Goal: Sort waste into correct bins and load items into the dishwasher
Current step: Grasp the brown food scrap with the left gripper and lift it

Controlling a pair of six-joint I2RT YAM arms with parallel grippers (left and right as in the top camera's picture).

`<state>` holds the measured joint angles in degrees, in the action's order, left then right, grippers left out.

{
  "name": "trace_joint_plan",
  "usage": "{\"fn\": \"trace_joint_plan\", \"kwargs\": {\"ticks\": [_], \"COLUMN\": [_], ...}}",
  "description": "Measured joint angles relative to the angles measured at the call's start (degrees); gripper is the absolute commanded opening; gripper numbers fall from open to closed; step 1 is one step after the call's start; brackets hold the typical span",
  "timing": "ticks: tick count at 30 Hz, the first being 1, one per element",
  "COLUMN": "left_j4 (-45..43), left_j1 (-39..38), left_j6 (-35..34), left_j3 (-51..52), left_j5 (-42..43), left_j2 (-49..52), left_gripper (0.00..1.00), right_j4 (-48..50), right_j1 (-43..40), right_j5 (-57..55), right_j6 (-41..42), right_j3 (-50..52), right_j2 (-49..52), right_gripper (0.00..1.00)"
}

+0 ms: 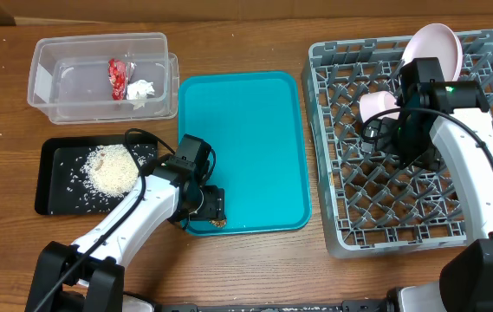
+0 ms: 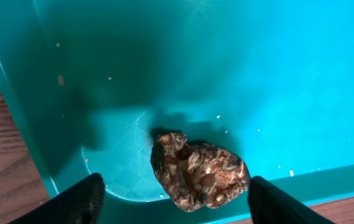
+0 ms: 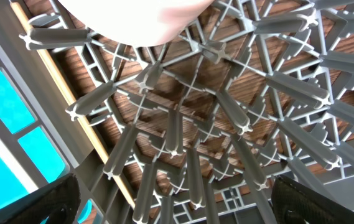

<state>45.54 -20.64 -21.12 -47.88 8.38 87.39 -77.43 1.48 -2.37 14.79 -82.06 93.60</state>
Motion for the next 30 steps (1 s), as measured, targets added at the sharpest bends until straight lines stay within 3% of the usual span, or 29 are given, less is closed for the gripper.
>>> {"fn": "trace_joint_plan", "kwargs": {"ticks": [11, 23, 30], "left_j4": [-1.33, -1.86, -0.79], "left_j1": [0.00, -0.02, 0.00], "left_j6": [0.00, -0.52, -0.90], "left_j3": [0.00, 0.00, -0.57], "left_j5": [0.02, 1.46, 1.46], "left_j2": [1.46, 4.63, 4.63], "left_gripper": [0.66, 0.23, 0.15], "right_j4": [0.17, 0.09, -0.07], "right_j1": [0.02, 0.00, 0.00], "right_j5": [0.00, 0.00, 0.00], "right_j6": [-0.02, 0.00, -0.02], "right_j3": [0.00, 0.00, 0.00], "right_j2": [0.00, 0.00, 0.00], "right_gripper": [1.00, 1.00, 1.00]}}
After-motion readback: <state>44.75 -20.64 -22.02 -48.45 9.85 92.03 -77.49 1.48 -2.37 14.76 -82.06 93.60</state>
